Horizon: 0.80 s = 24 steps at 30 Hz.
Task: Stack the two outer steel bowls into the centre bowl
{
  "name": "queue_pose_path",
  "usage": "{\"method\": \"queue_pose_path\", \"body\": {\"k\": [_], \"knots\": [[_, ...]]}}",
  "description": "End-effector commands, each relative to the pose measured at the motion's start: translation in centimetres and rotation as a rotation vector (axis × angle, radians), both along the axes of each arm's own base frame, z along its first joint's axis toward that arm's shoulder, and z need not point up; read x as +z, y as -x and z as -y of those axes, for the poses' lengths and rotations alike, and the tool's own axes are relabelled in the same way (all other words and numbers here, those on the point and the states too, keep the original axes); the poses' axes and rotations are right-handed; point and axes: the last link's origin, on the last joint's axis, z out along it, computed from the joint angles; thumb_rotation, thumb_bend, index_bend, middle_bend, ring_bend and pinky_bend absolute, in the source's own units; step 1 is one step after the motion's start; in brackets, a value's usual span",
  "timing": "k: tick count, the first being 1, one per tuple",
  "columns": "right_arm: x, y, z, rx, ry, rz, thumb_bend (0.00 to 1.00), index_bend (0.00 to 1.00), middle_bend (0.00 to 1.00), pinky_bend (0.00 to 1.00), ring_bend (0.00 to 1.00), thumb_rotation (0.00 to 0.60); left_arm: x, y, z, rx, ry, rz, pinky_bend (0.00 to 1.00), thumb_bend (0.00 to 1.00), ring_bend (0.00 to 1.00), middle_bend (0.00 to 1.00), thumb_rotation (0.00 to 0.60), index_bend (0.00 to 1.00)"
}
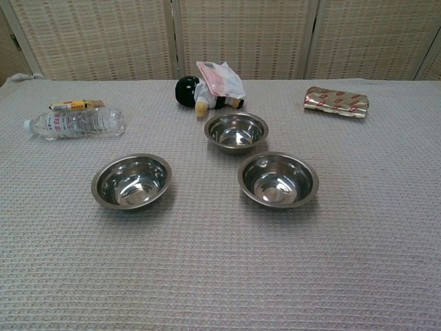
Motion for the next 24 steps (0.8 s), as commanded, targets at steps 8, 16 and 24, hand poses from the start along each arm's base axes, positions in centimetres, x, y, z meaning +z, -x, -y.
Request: {"method": "queue_pose_path", "body": {"k": [8, 16, 24], "knots": [[-5.5, -4.5, 8.5, 0.231, -0.239, 0.044, 0.17, 0.13, 0.0, 0.0, 0.0, 0.6, 0.4, 0.2, -0.4, 0.004, -0.006, 0.021, 0.1, 0.45, 0.0, 0.0, 0.6, 0.0], [-12.7, -10.6, 14.7, 0.341, -0.38, -0.015, 0.17, 0.27, 0.0, 0.0, 0.0, 0.6, 1.1, 0.9, -0.2, 0.034, -0.014, 0.038, 0.1, 0.45, 0.0, 0.0, 0.6, 0.0], [-15.9, -13.6, 16.3, 0.41, -0.402, 0.041, 0.17, 0.41, 0.0, 0.0, 0.0, 0.6, 1.6, 0.7, 0.7, 0.026, -0.03, 0.044, 0.1, 0.45, 0.0, 0.0, 0.6, 0.0]]}}
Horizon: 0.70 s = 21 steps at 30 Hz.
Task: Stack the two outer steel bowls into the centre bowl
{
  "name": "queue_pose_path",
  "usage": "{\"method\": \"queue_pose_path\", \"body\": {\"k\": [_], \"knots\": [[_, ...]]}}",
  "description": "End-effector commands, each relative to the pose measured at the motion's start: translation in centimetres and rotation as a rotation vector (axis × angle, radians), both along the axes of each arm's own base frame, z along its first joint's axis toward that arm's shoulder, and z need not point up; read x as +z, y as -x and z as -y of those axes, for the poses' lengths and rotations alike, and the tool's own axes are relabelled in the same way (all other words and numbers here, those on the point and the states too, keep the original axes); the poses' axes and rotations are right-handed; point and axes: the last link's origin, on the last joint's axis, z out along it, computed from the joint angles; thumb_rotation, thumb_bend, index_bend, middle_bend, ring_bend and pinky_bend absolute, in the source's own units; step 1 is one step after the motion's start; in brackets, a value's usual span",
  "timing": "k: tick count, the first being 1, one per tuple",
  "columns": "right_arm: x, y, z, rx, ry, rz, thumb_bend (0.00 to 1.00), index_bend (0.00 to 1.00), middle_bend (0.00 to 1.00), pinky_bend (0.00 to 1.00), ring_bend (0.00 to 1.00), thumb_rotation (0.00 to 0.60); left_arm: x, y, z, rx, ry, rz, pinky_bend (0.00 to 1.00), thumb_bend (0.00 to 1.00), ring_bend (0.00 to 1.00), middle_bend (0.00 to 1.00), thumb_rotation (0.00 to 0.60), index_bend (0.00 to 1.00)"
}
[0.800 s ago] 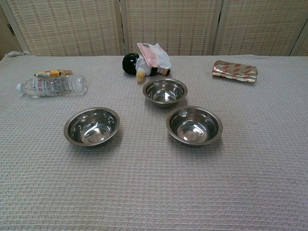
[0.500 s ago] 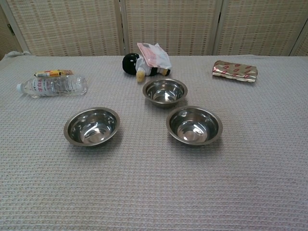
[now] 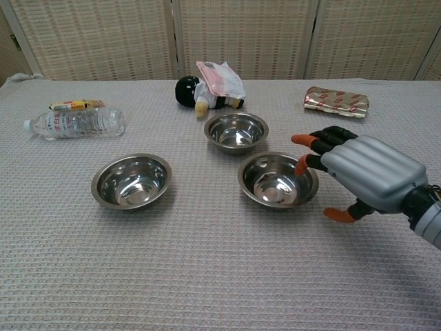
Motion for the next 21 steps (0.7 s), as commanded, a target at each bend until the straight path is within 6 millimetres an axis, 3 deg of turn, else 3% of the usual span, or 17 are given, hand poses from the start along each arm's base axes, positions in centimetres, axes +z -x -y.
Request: {"method": "queue_pose_path", "body": {"k": [1, 5, 9, 17, 21], "knots": [[-1.1, -0.8, 0.6, 0.017, -0.01, 0.019, 0.17, 0.45, 0.0, 0.0, 0.0, 0.6, 0.3, -0.1, 0.3, -0.01, -0.007, 0.006, 0.1, 0.46, 0.0, 0.0, 0.6, 0.0], [-2.1, -1.0, 0.8, 0.035, -0.022, 0.0, 0.23, 0.63, 0.01, 0.0, 0.0, 0.6, 0.5, -0.2, 0.4, -0.025, -0.003, 0.012, 0.1, 0.46, 0.0, 0.0, 0.6, 0.0], [-2.7, -1.4, 1.1, 0.05, -0.023, -0.003, 0.32, 0.72, 0.03, 0.0, 0.0, 0.6, 0.5, -0.3, 0.5, -0.039, -0.003, 0.012, 0.1, 0.46, 0.0, 0.0, 0.6, 0.0], [-1.0, -2.6, 2.4, 0.073, 0.063, 0.096, 0.35, 0.74, 0.06, 0.0, 0.0, 0.6, 0.6, -0.4, 0.7, -0.046, -0.005, 0.014, 0.1, 0.47, 0.0, 0.0, 0.6, 0.0], [0.2, -4.0, 4.5, 0.071, 0.126, 0.102, 0.35, 0.74, 0.06, 0.0, 0.0, 0.6, 0.4, -0.4, 0.7, -0.05, 0.0, 0.014, 0.1, 0.47, 0.0, 0.0, 0.6, 0.0]]}}
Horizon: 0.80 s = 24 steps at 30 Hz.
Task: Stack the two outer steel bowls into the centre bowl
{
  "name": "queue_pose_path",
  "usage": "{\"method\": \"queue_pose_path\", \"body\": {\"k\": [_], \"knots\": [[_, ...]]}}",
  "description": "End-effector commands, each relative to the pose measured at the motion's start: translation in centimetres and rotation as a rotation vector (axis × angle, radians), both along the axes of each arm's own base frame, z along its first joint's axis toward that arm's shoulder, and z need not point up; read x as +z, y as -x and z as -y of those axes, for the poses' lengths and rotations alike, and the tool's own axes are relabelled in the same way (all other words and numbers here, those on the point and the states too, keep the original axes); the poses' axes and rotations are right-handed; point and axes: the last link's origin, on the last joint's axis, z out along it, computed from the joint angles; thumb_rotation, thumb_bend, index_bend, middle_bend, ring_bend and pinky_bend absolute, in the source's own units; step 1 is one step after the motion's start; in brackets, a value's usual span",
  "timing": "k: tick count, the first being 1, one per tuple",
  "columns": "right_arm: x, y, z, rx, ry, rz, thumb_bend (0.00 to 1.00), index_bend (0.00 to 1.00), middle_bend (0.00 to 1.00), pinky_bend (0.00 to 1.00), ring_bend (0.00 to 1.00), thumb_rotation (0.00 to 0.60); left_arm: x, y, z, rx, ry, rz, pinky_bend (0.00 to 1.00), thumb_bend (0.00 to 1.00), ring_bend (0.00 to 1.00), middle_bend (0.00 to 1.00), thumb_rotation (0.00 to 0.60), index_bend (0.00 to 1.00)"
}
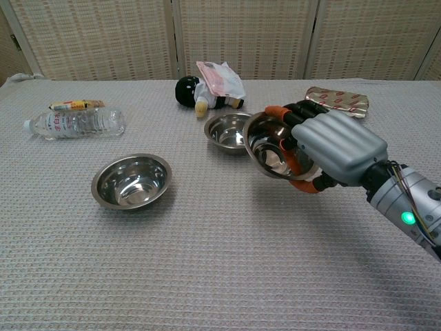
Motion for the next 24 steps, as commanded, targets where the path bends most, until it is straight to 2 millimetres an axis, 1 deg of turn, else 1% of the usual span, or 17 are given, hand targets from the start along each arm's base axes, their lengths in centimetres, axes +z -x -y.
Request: {"method": "queue_pose_path", "body": {"k": [1, 3, 6, 8, 10, 13, 15, 16, 17, 19, 20, 24], "knots": [[0.9, -1.6, 2.3, -0.015, 0.047, 0.011, 0.35, 0.73, 0.06, 0.0, 0.0, 0.6, -0.1, 0.0, 0.0, 0.0, 0.005, 0.001, 0.1, 0.47, 0.0, 0.0, 0.6, 0.0], [1.0, -2.7, 4.1, -0.021, 0.061, 0.006, 0.35, 0.71, 0.06, 0.0, 0.0, 0.6, -0.1, 0.1, -0.1, 0.004, 0.011, 0.003, 0.1, 0.47, 0.0, 0.0, 0.6, 0.0], [0.7, -4.6, 7.2, -0.035, 0.075, 0.008, 0.35, 0.69, 0.06, 0.0, 0.0, 0.6, 0.0, 0.2, -0.2, 0.017, 0.012, 0.008, 0.1, 0.47, 0.0, 0.0, 0.6, 0.0], [0.3, -5.5, 8.6, -0.052, 0.065, 0.031, 0.35, 0.69, 0.06, 0.0, 0.0, 0.6, 0.1, 0.3, -0.2, 0.023, 0.009, 0.012, 0.1, 0.47, 0.0, 0.0, 0.6, 0.0], [-0.4, -6.0, 9.9, -0.073, 0.065, 0.026, 0.35, 0.68, 0.06, 0.0, 0.0, 0.6, 0.1, 0.3, -0.3, 0.025, 0.01, 0.01, 0.1, 0.47, 0.0, 0.0, 0.6, 0.0], [-1.5, -6.0, 10.9, -0.111, 0.059, 0.011, 0.35, 0.66, 0.06, 0.0, 0.0, 0.6, 0.0, 0.2, -0.3, 0.02, 0.018, 0.011, 0.1, 0.47, 0.0, 0.0, 0.6, 0.0], [-2.1, -5.9, 11.1, -0.122, 0.049, 0.015, 0.35, 0.57, 0.06, 0.0, 0.0, 0.6, 0.1, 0.2, -0.2, 0.021, 0.017, 0.015, 0.1, 0.47, 0.0, 0.0, 0.6, 0.0], [-2.3, -5.8, 11.1, -0.126, 0.047, 0.015, 0.35, 0.49, 0.06, 0.0, 0.0, 0.6, 0.2, 0.2, -0.2, 0.022, 0.015, 0.017, 0.1, 0.47, 0.0, 0.0, 0.6, 0.0], [-2.6, -5.7, 11.2, -0.13, 0.042, 0.014, 0.35, 0.38, 0.06, 0.0, 0.0, 0.6, 0.3, 0.3, -0.2, 0.024, 0.011, 0.02, 0.1, 0.47, 0.0, 0.0, 0.6, 0.0], [-3.0, -5.7, 11.1, -0.139, 0.029, 0.03, 0.34, 0.23, 0.06, 0.0, 0.0, 0.6, 0.3, 0.3, -0.1, 0.024, 0.011, 0.023, 0.1, 0.47, 0.0, 0.0, 0.6, 0.0], [-3.0, -5.8, 11.1, -0.137, 0.026, 0.041, 0.34, 0.17, 0.06, 0.0, 0.0, 0.6, 0.3, 0.2, -0.1, 0.021, 0.012, 0.023, 0.1, 0.47, 0.0, 0.0, 0.6, 0.0], [-3.3, -6.2, 10.9, -0.124, 0.012, 0.083, 0.3, 0.08, 0.05, 0.0, 0.0, 0.6, 0.2, 0.0, 0.1, 0.01, 0.015, 0.021, 0.1, 0.47, 0.0, 0.0, 0.6, 0.0]]}}
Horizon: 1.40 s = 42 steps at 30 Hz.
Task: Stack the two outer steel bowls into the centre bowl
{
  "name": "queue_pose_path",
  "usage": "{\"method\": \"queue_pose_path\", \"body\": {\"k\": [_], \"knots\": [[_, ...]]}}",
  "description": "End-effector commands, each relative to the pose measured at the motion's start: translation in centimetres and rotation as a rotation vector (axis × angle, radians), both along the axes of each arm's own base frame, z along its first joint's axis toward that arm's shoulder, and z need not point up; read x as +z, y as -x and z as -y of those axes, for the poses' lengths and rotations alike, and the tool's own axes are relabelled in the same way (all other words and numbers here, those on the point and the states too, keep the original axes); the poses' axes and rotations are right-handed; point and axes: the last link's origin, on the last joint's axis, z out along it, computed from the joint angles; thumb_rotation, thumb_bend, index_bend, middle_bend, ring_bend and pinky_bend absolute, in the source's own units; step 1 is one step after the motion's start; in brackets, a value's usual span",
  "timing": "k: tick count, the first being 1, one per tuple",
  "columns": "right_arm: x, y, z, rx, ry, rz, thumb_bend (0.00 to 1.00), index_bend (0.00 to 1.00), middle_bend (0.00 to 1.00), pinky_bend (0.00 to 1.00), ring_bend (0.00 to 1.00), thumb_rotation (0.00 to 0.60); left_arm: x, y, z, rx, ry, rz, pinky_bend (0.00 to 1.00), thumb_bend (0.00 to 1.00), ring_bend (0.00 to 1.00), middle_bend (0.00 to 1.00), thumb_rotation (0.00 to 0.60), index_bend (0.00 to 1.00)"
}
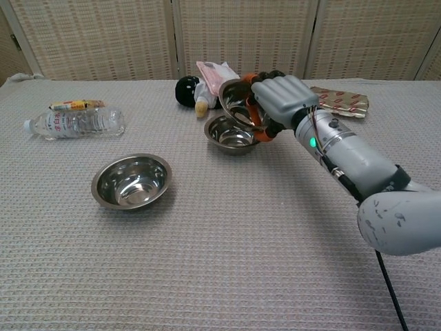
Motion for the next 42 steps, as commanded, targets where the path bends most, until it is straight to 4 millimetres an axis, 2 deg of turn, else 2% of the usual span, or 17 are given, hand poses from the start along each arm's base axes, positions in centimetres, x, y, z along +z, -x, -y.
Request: {"method": "queue_pose_path", "body": {"k": [1, 7, 12, 15, 18, 21, 23, 25, 27, 28, 29, 31, 34, 37, 42], "knots": [[-0.5, -0.6, -0.2, 0.006, -0.02, 0.044, 0.29, 0.06, 0.05, 0.0, 0.0, 0.6, 0.0, -0.1, 0.1, -0.004, -0.001, -0.001, 0.1, 0.47, 0.0, 0.0, 0.6, 0.0], [-0.6, -0.4, -0.4, -0.015, -0.074, 0.047, 0.23, 0.0, 0.02, 0.0, 0.0, 0.6, 0.1, -0.1, 0.2, -0.007, -0.008, 0.001, 0.1, 0.47, 0.0, 0.0, 0.6, 0.0], [-0.1, -0.2, -0.7, -0.048, -0.135, 0.041, 0.16, 0.0, 0.0, 0.0, 0.0, 0.6, 0.0, -0.1, 0.2, -0.007, -0.006, 0.001, 0.1, 0.47, 0.0, 0.0, 0.6, 0.0], [0.6, -0.2, -1.0, -0.046, -0.138, 0.032, 0.13, 0.0, 0.0, 0.0, 0.0, 0.6, 0.0, -0.2, 0.2, -0.009, -0.007, 0.001, 0.1, 0.47, 0.0, 0.0, 0.6, 0.0], [2.0, 0.2, -2.2, -0.022, -0.119, 0.032, 0.12, 0.0, 0.0, 0.0, 0.0, 0.6, 0.1, -0.3, 0.1, -0.026, -0.015, 0.001, 0.1, 0.47, 0.0, 0.0, 0.6, 0.0], [5.2, 2.2, -5.0, 0.005, -0.059, 0.023, 0.12, 0.0, 0.0, 0.0, 0.0, 0.6, 0.0, -0.5, 0.2, -0.05, -0.02, 0.004, 0.11, 0.47, 0.0, 0.0, 0.6, 0.0], [8.1, 4.5, -8.1, 0.005, -0.007, 0.016, 0.12, 0.0, 0.0, 0.0, 0.0, 0.6, -0.4, -0.7, 0.4, -0.064, -0.012, -0.001, 0.11, 0.47, 0.0, 0.0, 0.6, 0.0], [8.8, 5.1, -9.0, 0.005, 0.001, 0.013, 0.12, 0.0, 0.0, 0.0, 0.0, 0.6, -0.5, -0.8, 0.4, -0.068, -0.009, -0.003, 0.11, 0.47, 0.0, 0.0, 0.6, 0.0], [10.3, 6.6, -10.9, -0.012, 0.027, 0.0, 0.12, 0.0, 0.0, 0.0, 0.0, 0.6, -0.9, -1.0, 0.4, -0.081, 0.001, -0.01, 0.13, 0.45, 0.0, 0.0, 0.6, 0.0], [11.9, 8.3, -13.0, -0.032, 0.055, -0.016, 0.12, 0.0, 0.0, 0.0, 0.0, 0.6, -1.4, -1.3, 0.5, -0.098, 0.015, -0.016, 0.14, 0.45, 0.0, 0.0, 0.6, 0.0], [14.6, 12.5, -16.8, -0.136, 0.111, -0.032, 0.12, 0.0, 0.0, 0.0, 0.0, 0.6, -3.2, -2.2, 0.3, -0.141, 0.06, -0.023, 0.13, 0.44, 0.0, 0.0, 0.6, 0.0], [17.7, 16.2, -21.4, -0.186, 0.164, -0.021, 0.12, 0.0, 0.0, 0.0, 0.0, 0.6, -5.3, -3.2, -0.5, -0.174, 0.074, -0.04, 0.09, 0.44, 0.0, 0.0, 0.6, 0.0], [20.1, 19.5, -25.1, -0.234, 0.224, 0.02, 0.12, 0.0, 0.0, 0.0, 0.0, 0.6, -8.2, -4.5, -1.8, -0.207, 0.11, -0.087, 0.06, 0.43, 0.0, 0.0, 0.6, 0.0], [21.1, 21.5, -27.5, -0.258, 0.27, 0.039, 0.12, 0.0, 0.0, 0.0, 0.0, 0.6, -11.1, -5.7, -3.2, -0.234, 0.164, -0.16, 0.06, 0.43, 0.0, 0.0, 0.6, 0.0], [21.5, 22.5, -28.4, -0.249, 0.283, 0.042, 0.12, 0.0, 0.0, 0.0, 0.0, 0.6, -15.2, -7.6, -4.7, -0.277, 0.229, -0.228, 0.06, 0.43, 0.0, 0.0, 0.6, 0.01]]}}
